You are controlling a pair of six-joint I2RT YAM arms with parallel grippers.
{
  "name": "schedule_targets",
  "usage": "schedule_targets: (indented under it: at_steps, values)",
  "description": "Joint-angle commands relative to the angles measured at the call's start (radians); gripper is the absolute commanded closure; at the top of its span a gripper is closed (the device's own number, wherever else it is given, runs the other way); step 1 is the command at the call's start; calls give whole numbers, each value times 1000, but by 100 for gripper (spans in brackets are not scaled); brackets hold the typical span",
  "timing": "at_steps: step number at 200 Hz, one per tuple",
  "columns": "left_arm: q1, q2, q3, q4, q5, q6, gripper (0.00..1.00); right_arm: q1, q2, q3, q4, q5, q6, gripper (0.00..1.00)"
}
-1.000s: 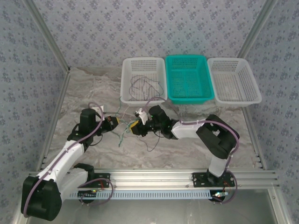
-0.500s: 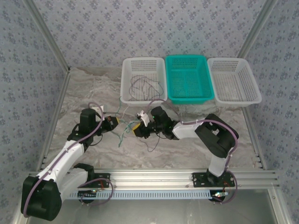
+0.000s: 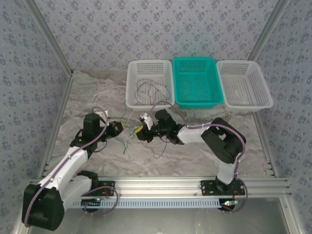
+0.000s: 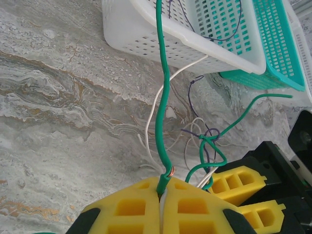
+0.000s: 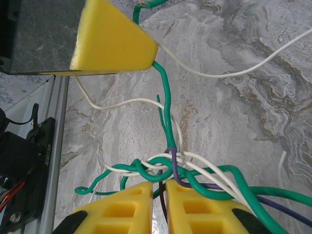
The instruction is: Untangle the cables
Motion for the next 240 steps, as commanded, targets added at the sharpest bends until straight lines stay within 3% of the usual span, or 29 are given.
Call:
schedule_targets:
  at_steps: [1,22,64,118,150,170,203,240]
  values:
    - [-8,4,44,19,5,20,100,6,30,24,28,-24,5,85]
    - [-8,-3,47,9,-12,23,100,6,32,17,6,-40,-8,81]
    - [-8,-7,39,7,-14,23,100,-6,4,-49,29,-28,-10,83]
    - [-8,-7,36,14,-8,16,100,7,43,-7,61,-25,8,85]
    - [-8,-15,39,-5,-17,25,100,7,50,13,82,1,22,97]
    - [-7,-34,42,-46,-78,17,100,-1,36,-19,104,61,35,100]
    - [30,-92,70,-261,-341,-18,100,-32,-27,-127,123,255,84,100]
    - [155,-174,20,-281,-291,-56,100,-62,-86,-233,78,524,199,100]
